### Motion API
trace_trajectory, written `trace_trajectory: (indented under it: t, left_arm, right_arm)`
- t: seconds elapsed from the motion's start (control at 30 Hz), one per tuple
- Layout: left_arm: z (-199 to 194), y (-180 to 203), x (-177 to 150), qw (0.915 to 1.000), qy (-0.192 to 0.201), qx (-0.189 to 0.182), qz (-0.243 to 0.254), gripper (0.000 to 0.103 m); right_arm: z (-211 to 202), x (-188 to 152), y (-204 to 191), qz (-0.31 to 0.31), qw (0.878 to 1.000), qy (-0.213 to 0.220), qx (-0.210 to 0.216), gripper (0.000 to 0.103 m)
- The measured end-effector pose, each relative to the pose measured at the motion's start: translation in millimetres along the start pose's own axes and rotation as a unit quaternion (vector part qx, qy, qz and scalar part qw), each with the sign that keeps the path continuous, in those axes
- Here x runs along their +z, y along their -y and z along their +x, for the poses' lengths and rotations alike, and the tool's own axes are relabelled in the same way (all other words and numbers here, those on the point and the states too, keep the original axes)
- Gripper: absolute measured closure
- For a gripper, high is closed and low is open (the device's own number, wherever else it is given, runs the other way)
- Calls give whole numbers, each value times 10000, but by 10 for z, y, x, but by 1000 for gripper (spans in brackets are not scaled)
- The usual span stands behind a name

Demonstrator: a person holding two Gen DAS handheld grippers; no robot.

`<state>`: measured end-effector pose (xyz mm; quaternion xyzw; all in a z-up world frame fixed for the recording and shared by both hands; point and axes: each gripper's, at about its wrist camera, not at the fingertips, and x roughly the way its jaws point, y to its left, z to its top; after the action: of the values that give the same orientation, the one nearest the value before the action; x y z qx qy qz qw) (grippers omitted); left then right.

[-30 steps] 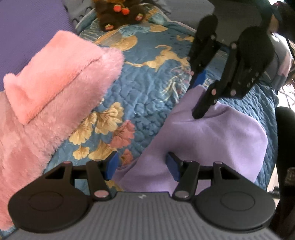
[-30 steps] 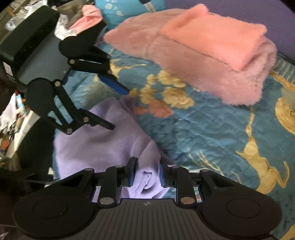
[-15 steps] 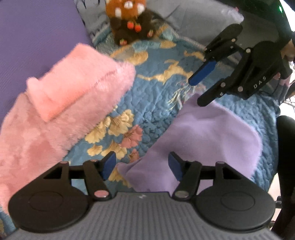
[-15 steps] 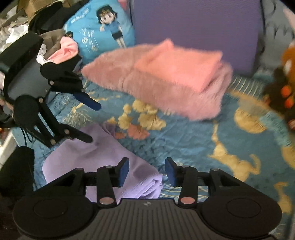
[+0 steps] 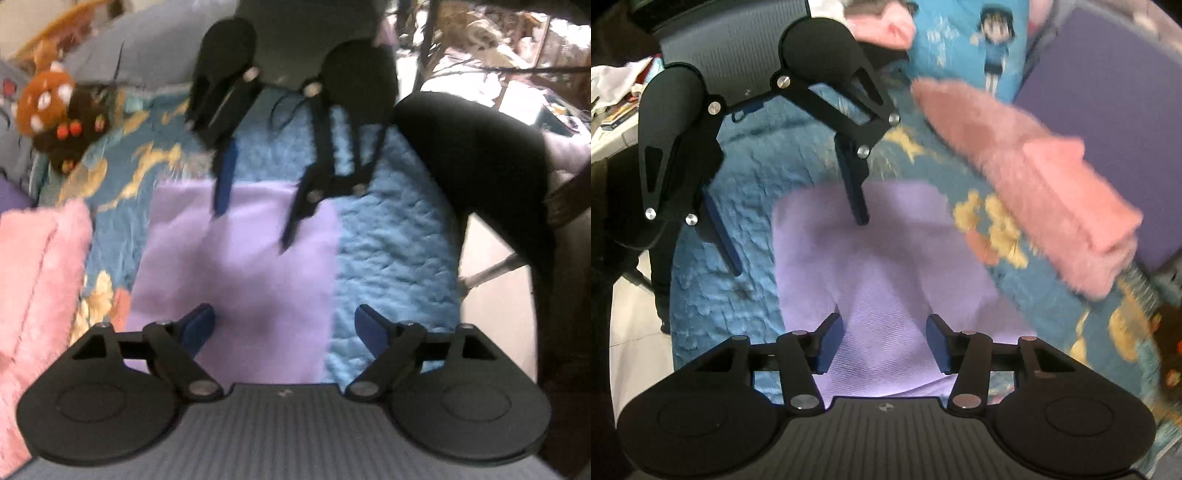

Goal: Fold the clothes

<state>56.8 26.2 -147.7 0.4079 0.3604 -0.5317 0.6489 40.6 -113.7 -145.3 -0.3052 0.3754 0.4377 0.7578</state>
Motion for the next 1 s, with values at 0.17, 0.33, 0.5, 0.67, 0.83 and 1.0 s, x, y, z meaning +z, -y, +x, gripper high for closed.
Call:
trace_trajectory:
  t: [0.17,0.33,0.5,0.67,0.83,1.0]
  left_arm:
    - [468,-185,-134,9994,-294,-97,-146,0]
    - [466,-170,-200,9996,-107,-46,-258,0]
    - [95,-149,-127,9993,205,-115,-275,1]
    - [-317,-141,-18,9981,579,-194,8,1]
    - [-158,-249,5,9979,435,-419,-212,1]
    - [249,-304,-137,9982,-12,-437,-409,1]
  right_arm:
    - [246,-18,141,180,9988,-329,305,49]
    - [229,-119,201,387,9981,-170,441,47]
    - [-22,-36,179,494,9982,33,334,54]
    - [-399,168,201,510,9970,559,159,56]
    - [-30,393,26,78,9994,238,256,60]
    - [307,437,-93,-306,9994,-79,158,52]
